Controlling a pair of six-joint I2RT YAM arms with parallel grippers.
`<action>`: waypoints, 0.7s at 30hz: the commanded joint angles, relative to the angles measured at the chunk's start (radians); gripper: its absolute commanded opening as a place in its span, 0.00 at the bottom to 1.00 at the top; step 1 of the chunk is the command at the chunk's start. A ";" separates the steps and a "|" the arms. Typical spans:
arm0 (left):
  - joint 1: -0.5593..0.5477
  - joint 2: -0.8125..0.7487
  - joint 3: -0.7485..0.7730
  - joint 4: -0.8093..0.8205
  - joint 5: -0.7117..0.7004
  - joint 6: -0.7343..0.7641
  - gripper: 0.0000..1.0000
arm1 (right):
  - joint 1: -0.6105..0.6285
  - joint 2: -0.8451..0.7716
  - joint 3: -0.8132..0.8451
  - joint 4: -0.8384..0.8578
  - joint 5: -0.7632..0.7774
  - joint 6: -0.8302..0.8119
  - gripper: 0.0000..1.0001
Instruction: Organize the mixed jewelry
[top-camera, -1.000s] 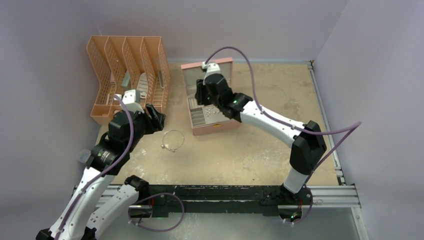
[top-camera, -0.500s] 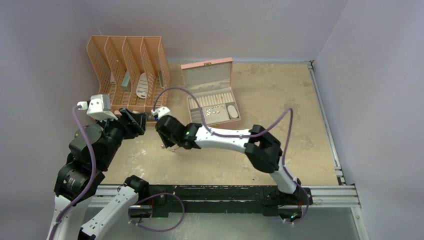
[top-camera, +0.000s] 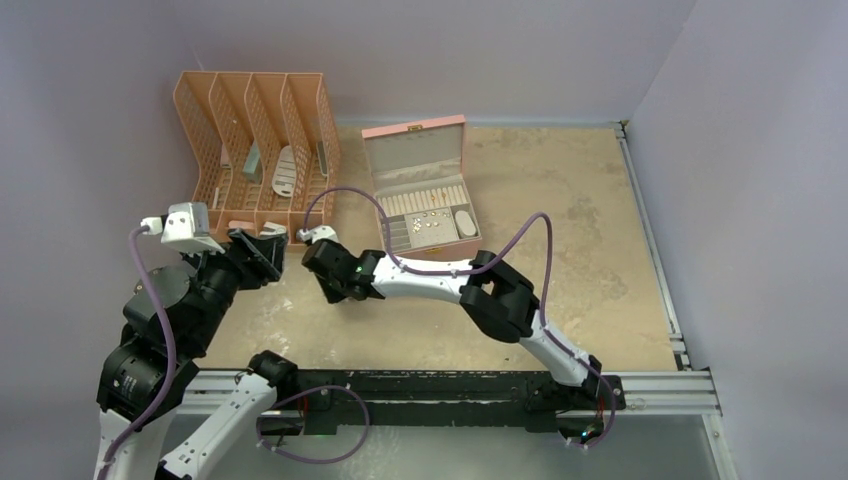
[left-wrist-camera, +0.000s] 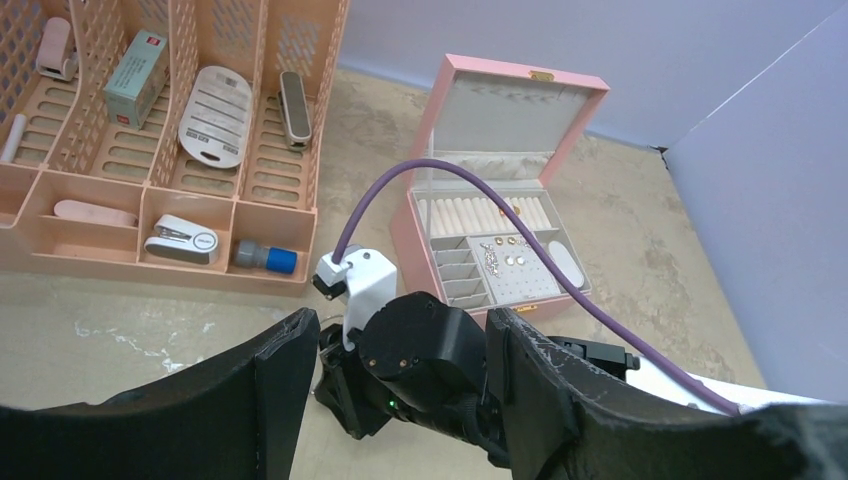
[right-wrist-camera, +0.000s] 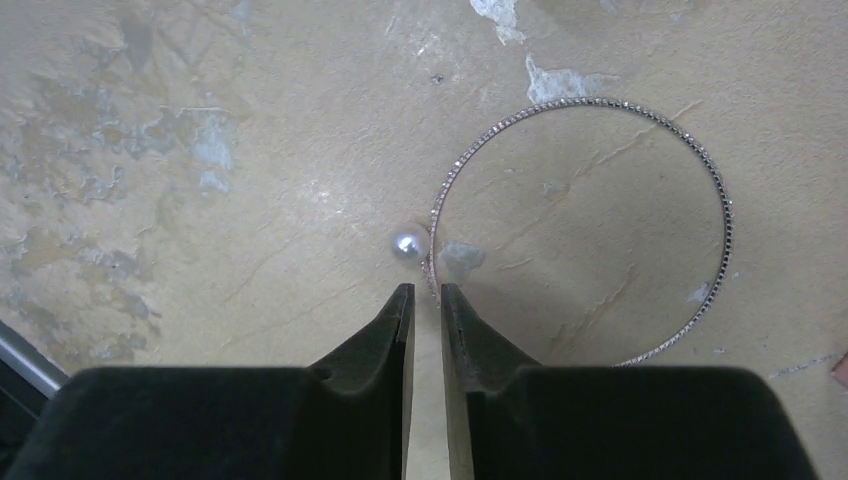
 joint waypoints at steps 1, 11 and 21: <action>0.007 -0.004 -0.010 0.004 -0.006 0.011 0.62 | -0.002 0.019 0.048 -0.027 0.017 0.003 0.22; 0.007 -0.005 -0.031 0.012 -0.007 0.006 0.62 | 0.001 0.033 0.038 -0.014 -0.019 -0.173 0.29; 0.007 0.004 -0.023 0.025 -0.006 0.010 0.62 | 0.013 0.050 0.042 -0.050 -0.003 -0.237 0.21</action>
